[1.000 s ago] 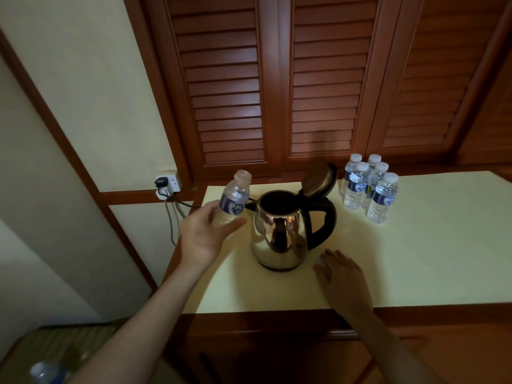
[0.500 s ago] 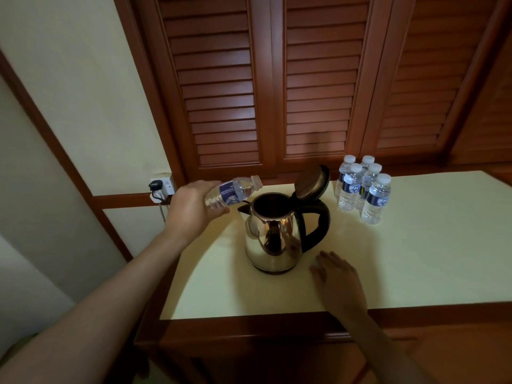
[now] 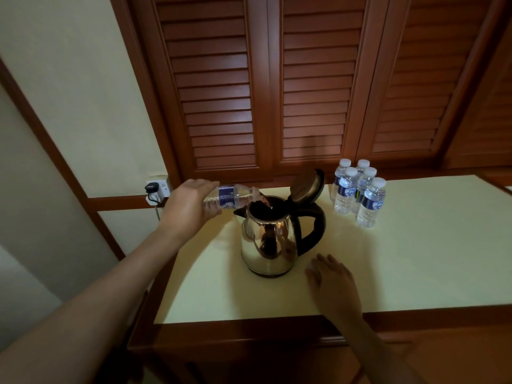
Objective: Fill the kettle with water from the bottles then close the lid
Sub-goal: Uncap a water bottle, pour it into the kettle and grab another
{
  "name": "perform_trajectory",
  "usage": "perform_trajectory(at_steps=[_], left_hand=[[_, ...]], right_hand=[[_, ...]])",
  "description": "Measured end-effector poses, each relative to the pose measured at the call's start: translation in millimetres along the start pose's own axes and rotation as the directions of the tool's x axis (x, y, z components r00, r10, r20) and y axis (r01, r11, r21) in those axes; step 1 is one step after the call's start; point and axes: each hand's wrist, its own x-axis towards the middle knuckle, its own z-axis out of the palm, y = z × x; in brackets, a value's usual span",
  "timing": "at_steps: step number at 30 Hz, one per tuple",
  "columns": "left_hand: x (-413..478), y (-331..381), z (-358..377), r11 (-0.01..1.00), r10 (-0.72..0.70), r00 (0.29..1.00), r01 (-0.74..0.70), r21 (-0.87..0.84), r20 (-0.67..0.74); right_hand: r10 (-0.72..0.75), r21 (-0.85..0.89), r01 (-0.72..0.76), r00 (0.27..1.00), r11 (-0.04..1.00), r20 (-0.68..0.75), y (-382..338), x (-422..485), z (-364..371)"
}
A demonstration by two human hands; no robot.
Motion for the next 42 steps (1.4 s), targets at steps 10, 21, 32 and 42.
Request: perform_trajectory(at_steps=[10,21,32,42], left_hand=[[3.7,0.6,-5.4,0.999,0.021,1.000,-0.020,0.024,-0.009],[5.0,0.1,-7.3,0.999,0.031,1.000,-0.030,0.025,-0.002],[7.8,2.5,-8.8,0.997,0.055,0.998,-0.056,0.054,0.014],[10.3,3.2,-9.7,0.994,0.075,0.996,-0.077,0.073,0.041]], right_hand=[[0.003,-0.003,-0.003,1.000,1.000,-0.005,-2.0,-0.3,-2.8],[-0.005,-0.015,0.005,1.000,1.000,-0.014,-0.4,-1.0,-1.4],[-0.001,-0.036,0.001,1.000,0.999,0.020,-0.3,-0.7,-2.3],[-0.004,-0.033,0.004,1.000,0.999,0.010,2.0,0.8,0.7]])
